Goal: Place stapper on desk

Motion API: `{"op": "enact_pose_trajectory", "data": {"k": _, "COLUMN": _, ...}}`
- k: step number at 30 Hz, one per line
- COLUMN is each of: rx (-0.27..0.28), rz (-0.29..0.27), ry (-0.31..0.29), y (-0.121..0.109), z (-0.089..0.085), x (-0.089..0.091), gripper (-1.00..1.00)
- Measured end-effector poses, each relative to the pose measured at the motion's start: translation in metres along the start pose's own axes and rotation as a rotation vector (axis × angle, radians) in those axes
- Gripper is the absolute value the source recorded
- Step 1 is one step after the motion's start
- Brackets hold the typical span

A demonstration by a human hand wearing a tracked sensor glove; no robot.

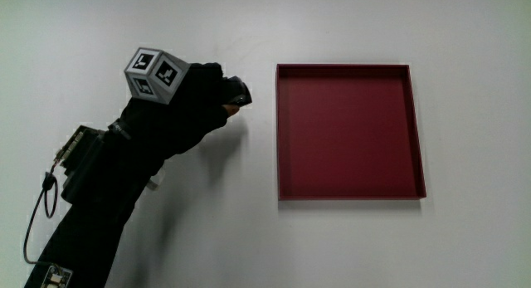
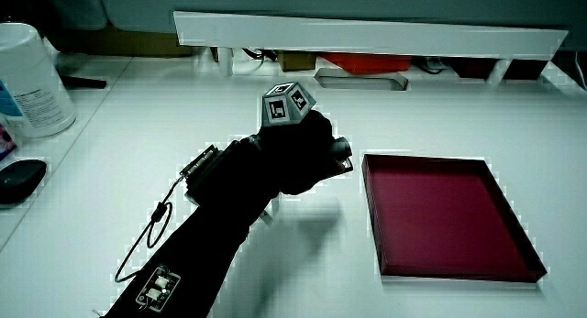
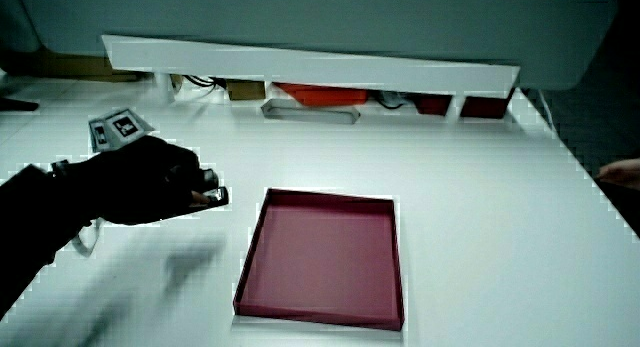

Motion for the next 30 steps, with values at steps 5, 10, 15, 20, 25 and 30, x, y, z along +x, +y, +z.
{"op": "enact_pose_trajectory", "data": {"k": 5, "rx": -0.012, "rz": 0.052, "ry": -0.001, "y": 0.001, "z": -0.012, "x": -0.020, "gripper": 0.00}}
{"op": "enact_pose_trajectory", "data": {"k": 10, "rx": -0.031, "rz": 0.087, "ry": -0.001, "y": 0.004, "z": -0.023, "x": -0.033, "gripper": 0.00}}
{"op": "enact_pose_trajectory", "data": {"k": 15, "rx": -0.046, "rz": 0.108, "ry": 0.010, "y": 0.006, "z": -0.032, "x": -0.040, "gripper": 0.00}}
{"op": "enact_pose_trajectory", "data": {"k": 20, "rx": -0.053, "rz": 0.108, "ry": 0.002, "y": 0.006, "z": -0.042, "x": -0.049, "gripper": 0.00}}
{"op": "enact_pose_trajectory", "data": {"k": 25, "rx": -0.045, "rz": 0.106, "ry": -0.012, "y": 0.006, "z": -0.043, "x": -0.051, "gripper": 0.00}}
{"op": "enact_pose_trajectory", "data": {"k": 30, "rx": -0.051, "rz": 0.119, "ry": -0.025, "y": 0.004, "z": -0.041, "x": -0.053, "gripper": -0.42}}
